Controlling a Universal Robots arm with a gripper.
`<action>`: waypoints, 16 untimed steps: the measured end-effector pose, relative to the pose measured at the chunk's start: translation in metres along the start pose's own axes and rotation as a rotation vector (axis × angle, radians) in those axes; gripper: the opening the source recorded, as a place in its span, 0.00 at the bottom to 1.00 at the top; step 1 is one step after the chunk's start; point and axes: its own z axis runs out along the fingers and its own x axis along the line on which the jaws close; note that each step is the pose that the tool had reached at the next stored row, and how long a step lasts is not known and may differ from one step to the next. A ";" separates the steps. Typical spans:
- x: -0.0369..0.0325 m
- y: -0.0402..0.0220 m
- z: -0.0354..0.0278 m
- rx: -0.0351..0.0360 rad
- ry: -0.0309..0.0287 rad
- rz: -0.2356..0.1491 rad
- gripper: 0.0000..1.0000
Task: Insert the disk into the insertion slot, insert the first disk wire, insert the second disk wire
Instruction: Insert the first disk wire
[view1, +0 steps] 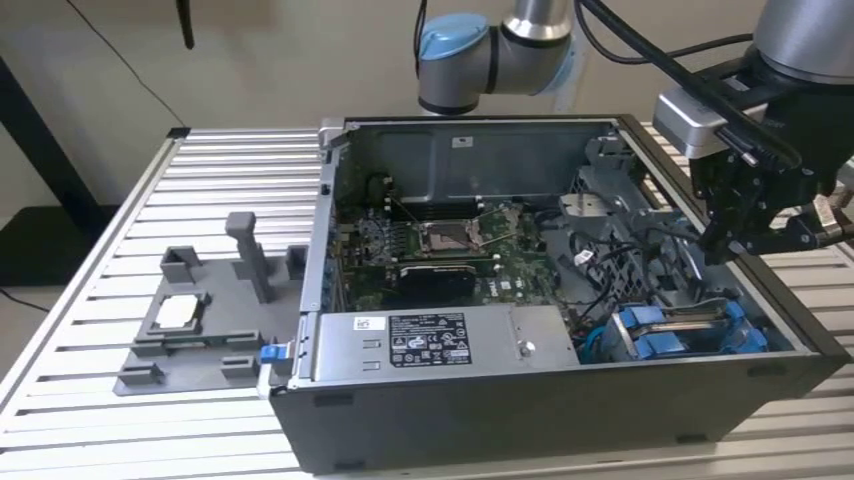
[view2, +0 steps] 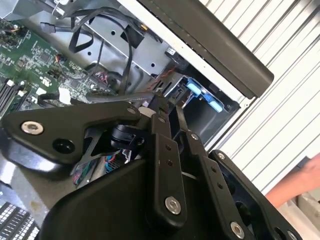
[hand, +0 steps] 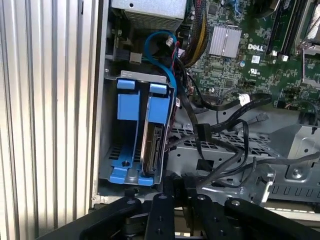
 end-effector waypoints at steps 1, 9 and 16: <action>0.0000 0.0000 0.0000 -0.0006 0.0006 0.000 0.20; -0.0011 -0.0001 -0.0011 -0.0029 0.0063 -0.002 0.34; -0.0055 0.0002 -0.0022 0.0141 0.0063 -0.013 0.34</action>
